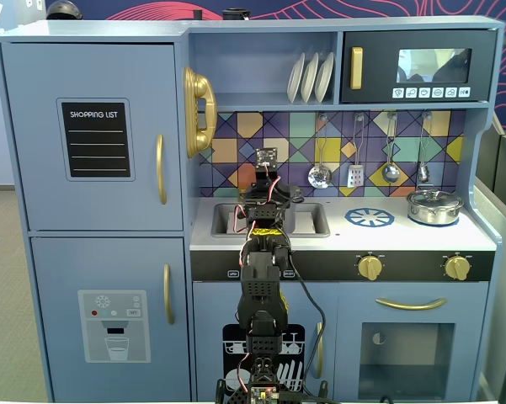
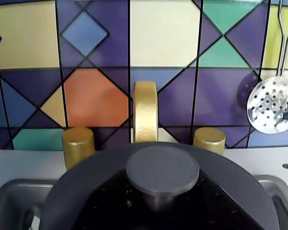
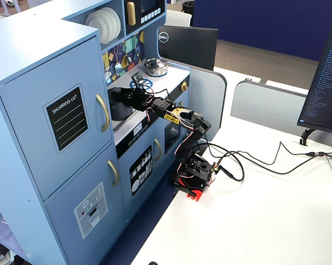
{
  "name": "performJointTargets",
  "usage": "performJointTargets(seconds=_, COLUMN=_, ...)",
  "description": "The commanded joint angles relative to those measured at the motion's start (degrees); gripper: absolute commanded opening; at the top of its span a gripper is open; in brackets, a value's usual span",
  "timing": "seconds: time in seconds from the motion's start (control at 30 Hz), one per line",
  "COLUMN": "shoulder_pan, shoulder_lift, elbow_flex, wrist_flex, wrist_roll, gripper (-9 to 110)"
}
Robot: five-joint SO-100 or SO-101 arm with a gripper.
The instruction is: Pick up the lid from the counter and put it on the gray recipient
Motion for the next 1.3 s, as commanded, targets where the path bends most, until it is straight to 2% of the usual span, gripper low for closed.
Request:
performJointTargets(seconds=0.0, shoulder_pan=0.26, shoulder_lift=1.05, elbow_flex=0.00, wrist_flex=-1.85, wrist_roll=-0.70, gripper=0)
performJointTargets(seconds=0.1, shoulder_pan=0.09, shoulder_lift=2.29, elbow_flex=1.93, wrist_flex=-1.76, wrist_roll=-1.49, gripper=0)
performJointTargets(seconds=0.23, shoulder_pan=0.44, shoulder_lift=6.24, elbow_flex=5.62, wrist_flex=-0.70, wrist_roll=0.44, gripper=18)
performJointTargets(seconds=0.4, shoulder_pan=0.00, shoulder_lift=14.85, elbow_flex=6.86, wrist_flex=8.00, wrist_roll=0.53, gripper=26)
performJointTargets(seconds=0.53, shoulder_pan=0.09, shoulder_lift=24.43, elbow_flex=3.25, wrist_flex=23.73, wrist_roll=0.62, gripper=25)
performJointTargets(seconds=0.73, shoulder_pan=-4.22, shoulder_lift=42.10, elbow_flex=-2.02, wrist_flex=56.34, wrist_roll=0.88, gripper=19)
performJointTargets(seconds=0.87, shoulder_pan=-2.99, shoulder_lift=52.56, elbow_flex=7.82, wrist_flex=64.42, wrist_roll=-0.35, gripper=10)
performJointTargets(seconds=0.97, shoulder_pan=-2.11, shoulder_lift=55.46, elbow_flex=18.98, wrist_flex=63.28, wrist_roll=-0.18, gripper=0)
performJointTargets(seconds=1.07, shoulder_pan=-2.46, shoulder_lift=53.61, elbow_flex=29.09, wrist_flex=57.22, wrist_roll=0.79, gripper=0)
performJointTargets(seconds=1.13, shoulder_pan=-3.34, shoulder_lift=52.56, elbow_flex=35.24, wrist_flex=51.59, wrist_roll=6.24, gripper=0)
performJointTargets(seconds=1.27, shoulder_pan=-3.43, shoulder_lift=53.09, elbow_flex=47.90, wrist_flex=42.28, wrist_roll=10.11, gripper=0)
